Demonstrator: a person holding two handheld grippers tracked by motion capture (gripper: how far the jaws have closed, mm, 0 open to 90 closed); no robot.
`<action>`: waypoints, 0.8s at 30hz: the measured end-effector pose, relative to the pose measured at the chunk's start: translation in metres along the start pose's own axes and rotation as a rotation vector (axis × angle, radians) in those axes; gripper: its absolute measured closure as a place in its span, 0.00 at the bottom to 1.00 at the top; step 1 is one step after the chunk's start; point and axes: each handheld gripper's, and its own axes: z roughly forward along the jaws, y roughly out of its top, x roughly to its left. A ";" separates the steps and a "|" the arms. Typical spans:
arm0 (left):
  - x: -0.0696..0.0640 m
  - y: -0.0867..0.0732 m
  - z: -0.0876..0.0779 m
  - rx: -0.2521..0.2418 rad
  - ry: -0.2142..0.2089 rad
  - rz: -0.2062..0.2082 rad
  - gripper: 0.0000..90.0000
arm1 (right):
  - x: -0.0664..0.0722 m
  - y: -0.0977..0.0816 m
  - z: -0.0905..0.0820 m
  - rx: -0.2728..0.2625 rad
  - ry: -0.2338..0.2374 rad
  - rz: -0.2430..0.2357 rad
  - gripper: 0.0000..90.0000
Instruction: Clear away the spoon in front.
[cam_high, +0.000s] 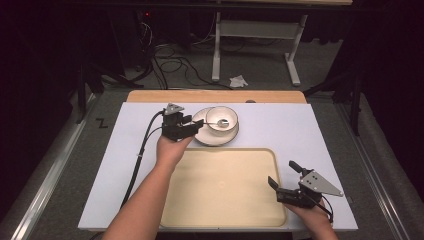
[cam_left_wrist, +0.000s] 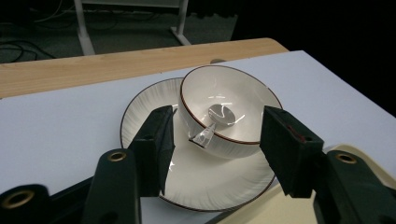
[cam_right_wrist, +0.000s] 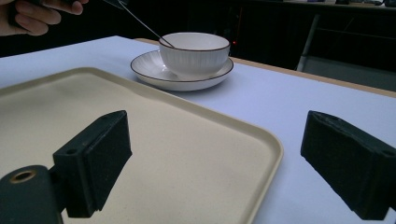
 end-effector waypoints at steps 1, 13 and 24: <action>0.000 -0.001 0.002 0.011 0.003 -0.008 0.54 | 0.000 0.000 0.000 0.000 0.000 -0.001 0.10; 0.000 -0.003 0.007 0.054 -0.023 -0.025 0.84 | 0.001 0.000 -0.001 -0.001 0.004 0.001 0.10; -0.001 -0.002 0.006 0.059 -0.016 -0.032 0.93 | -0.001 0.001 -0.001 -0.002 0.001 0.002 0.10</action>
